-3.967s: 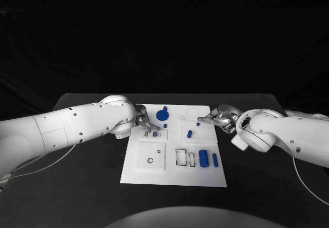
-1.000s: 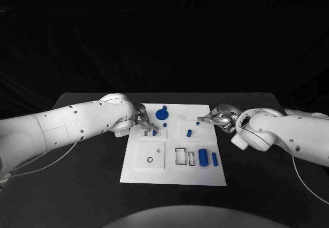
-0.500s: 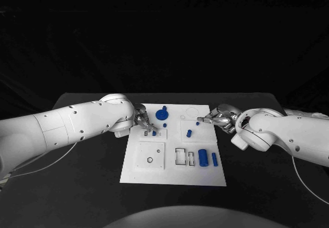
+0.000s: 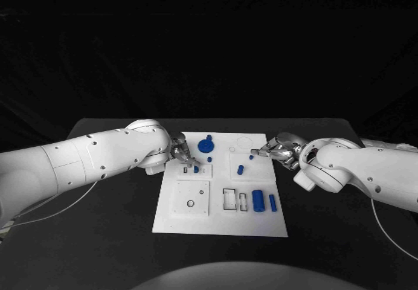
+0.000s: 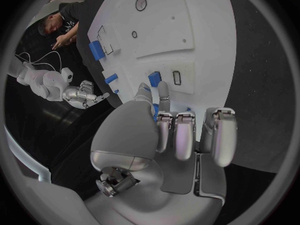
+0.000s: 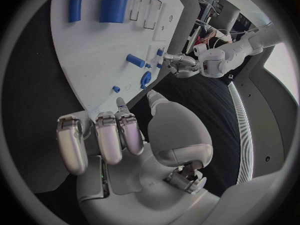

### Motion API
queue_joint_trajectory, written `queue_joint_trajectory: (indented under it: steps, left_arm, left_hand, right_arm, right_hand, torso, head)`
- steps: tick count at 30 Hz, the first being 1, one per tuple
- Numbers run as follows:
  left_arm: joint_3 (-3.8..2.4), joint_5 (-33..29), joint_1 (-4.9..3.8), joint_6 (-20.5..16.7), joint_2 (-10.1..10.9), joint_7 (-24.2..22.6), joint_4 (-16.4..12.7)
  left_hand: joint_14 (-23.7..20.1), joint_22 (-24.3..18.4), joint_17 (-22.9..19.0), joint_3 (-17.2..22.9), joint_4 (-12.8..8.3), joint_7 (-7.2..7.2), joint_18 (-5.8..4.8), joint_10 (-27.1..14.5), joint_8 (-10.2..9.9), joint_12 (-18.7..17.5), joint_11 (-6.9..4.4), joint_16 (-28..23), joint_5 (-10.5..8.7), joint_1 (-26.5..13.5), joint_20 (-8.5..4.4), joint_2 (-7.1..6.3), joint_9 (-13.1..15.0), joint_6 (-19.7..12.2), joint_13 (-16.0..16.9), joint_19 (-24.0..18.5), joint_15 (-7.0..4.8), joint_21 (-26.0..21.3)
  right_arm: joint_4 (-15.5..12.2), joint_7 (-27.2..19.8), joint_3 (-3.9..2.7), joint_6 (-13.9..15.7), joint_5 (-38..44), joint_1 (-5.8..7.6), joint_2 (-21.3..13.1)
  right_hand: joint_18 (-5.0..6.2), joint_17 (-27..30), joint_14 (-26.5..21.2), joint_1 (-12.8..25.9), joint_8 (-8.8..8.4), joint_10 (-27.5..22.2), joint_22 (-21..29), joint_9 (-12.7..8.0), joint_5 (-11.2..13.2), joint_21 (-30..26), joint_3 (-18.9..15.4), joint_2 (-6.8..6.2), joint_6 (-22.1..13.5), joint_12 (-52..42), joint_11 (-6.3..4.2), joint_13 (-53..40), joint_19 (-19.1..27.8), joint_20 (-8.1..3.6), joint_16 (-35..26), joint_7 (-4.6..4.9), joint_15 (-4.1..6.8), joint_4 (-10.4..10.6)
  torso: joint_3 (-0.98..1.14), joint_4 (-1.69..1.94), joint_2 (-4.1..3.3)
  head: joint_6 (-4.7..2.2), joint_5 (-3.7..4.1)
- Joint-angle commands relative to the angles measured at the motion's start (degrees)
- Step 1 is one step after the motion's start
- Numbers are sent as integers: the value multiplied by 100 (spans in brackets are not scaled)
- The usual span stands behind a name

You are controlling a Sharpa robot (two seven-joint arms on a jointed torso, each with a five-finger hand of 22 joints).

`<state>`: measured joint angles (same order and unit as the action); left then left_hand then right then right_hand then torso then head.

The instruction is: Assemble the parts on the task board

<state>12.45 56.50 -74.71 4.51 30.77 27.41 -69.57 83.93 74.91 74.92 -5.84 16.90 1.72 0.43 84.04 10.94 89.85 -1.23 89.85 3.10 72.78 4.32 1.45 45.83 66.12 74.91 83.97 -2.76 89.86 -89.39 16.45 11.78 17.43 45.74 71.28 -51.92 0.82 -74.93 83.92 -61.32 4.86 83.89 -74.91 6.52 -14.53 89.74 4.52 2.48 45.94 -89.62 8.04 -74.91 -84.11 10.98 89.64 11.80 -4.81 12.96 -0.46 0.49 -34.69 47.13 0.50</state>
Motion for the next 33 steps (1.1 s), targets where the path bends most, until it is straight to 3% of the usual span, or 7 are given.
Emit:
queue_joint_trajectory:
  steps: [1, 8, 10, 18, 33]
  left_arm:
    - [-2, -73, -2, -268, 8, -253, -33]
    - [-5, -366, -5, -1059, 180, -576, -192]
    - [-7, -442, -14, -1125, 251, -608, -225]
    - [-14, -423, -88, -884, 367, -566, -83]
    - [-15, 81, -106, -484, 117, -412, 666]
  left_hand:
    - [607, 1509, 1508, -64, -3, 7, -43, 596, -40, 15, -7, 15, -22, -110, 44, -19, -12, 46, 1509, 603, 42, 14]
    - [607, 1509, 1508, -123, -7, 21, -43, 596, -68, 15, 9, 15, 73, -285, 46, 54, -22, 30, 1509, 603, 37, 14]
    - [607, 1509, 1508, -164, -5, 27, -43, 596, -75, 15, 15, 15, 110, -351, 43, 65, -24, 29, 1509, 603, 27, 14]
    - [607, 1509, 1508, -205, -16, 22, -43, 596, -84, 15, 12, 15, 133, -389, 32, 114, -28, 45, 1509, 603, 3, 14]
    - [607, 1509, 1508, -338, -7, 20, -43, 596, -142, 15, 7, 15, 127, -498, 8, 125, -96, 103, 1509, 603, -18, 14]
  right_arm:
    - [1, -4, 1, -72, 31, -6, 3]
    - [4, -27, 1, -54, 29, -10, 4]
    - [9, -30, 1, -50, 27, -11, 6]
    - [23, -37, 1, -52, 23, -14, 23]
    - [16, -25, 1, -73, 21, -24, 21]
  right_hand:
    - [-82, -1507, 608, 6, 32, 611, -1509, 5, -24, 26, -22, 59, -35, -38, 44, -1509, -589, 29, 36, 64, -40, 5]
    - [-82, -1507, 608, 6, 32, 611, -1509, 5, -24, 26, -22, 59, -35, -38, 44, -1509, -589, 29, 36, 64, -40, 5]
    - [-82, -1507, 608, 6, 32, 611, -1509, 5, -24, 26, -22, 59, -35, -38, 44, -1509, -589, 29, 36, 64, -40, 5]
    - [-82, -1507, 608, 6, 32, 611, -1509, 5, -24, 26, -22, 59, -35, -38, 44, -1509, -589, 29, 36, 64, -40, 5]
    - [-82, -1507, 608, 6, 32, 611, -1509, 5, -24, 26, -22, 59, -35, -38, 44, -1509, -589, 29, 36, 64, -40, 5]
  torso:
    - [0, -3, 0]
    - [1, -2, 1]
    - [0, 16, 7]
    - [-1, 22, 10]
    - [0, 14, 0]
  head:
    - [-8, -5]
    - [-45, -20]
    - [-36, -5]
    - [-56, -4]
    - [-74, 13]
